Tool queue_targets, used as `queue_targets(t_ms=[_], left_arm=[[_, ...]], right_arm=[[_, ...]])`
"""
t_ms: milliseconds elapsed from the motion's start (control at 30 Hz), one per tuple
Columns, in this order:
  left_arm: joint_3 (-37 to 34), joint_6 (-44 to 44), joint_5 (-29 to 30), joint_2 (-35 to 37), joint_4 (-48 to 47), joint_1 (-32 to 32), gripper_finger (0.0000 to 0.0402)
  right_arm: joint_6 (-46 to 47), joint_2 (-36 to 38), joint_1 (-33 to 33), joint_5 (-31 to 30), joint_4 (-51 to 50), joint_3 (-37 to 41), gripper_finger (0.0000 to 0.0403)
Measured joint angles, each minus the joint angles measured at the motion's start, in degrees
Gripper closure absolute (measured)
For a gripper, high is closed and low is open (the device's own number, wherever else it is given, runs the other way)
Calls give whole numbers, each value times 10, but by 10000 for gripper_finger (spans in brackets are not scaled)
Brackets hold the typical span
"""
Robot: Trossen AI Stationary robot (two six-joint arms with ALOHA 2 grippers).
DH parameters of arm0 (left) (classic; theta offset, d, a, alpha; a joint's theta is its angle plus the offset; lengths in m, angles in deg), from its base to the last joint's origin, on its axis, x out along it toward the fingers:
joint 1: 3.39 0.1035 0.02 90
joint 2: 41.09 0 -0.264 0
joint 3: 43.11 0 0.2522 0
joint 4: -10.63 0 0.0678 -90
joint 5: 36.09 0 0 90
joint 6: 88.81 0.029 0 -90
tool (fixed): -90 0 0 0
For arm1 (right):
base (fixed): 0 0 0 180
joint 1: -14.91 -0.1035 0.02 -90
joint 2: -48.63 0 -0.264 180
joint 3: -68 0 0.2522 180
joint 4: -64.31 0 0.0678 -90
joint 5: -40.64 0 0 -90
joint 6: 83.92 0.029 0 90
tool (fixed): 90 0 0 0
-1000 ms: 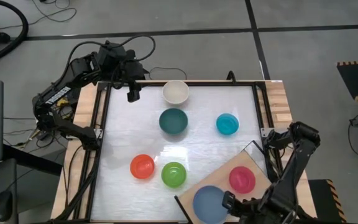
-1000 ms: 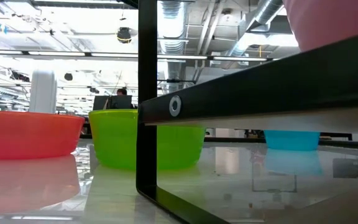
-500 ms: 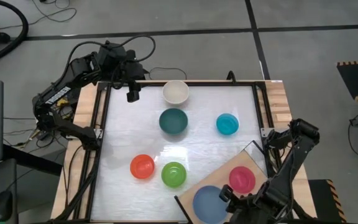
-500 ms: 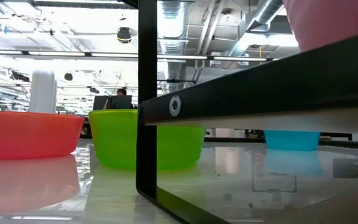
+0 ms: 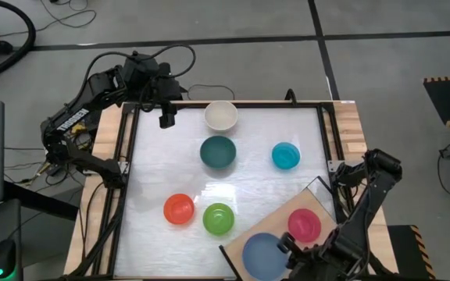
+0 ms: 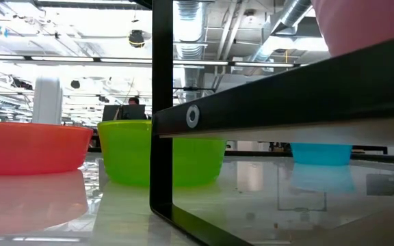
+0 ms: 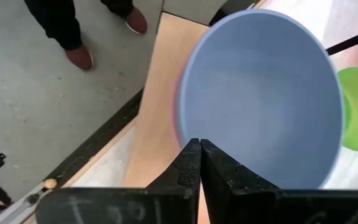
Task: Place and stack bowls onto a shelf
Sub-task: Stack the blue bowl on top of the pink bowl on the shelf
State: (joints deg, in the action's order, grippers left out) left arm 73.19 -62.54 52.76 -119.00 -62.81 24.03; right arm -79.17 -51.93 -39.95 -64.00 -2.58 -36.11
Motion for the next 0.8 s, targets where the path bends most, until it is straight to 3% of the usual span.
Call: queue_targets(t_ms=[633, 800], left_arm=[[0, -7, 0, 0, 2, 0, 187], [0, -11, 0, 0, 2, 0, 187]], right_arm=[[9, -18, -11, 8, -8, 0, 373], [9, -18, -7, -45, -122, -56, 374]])
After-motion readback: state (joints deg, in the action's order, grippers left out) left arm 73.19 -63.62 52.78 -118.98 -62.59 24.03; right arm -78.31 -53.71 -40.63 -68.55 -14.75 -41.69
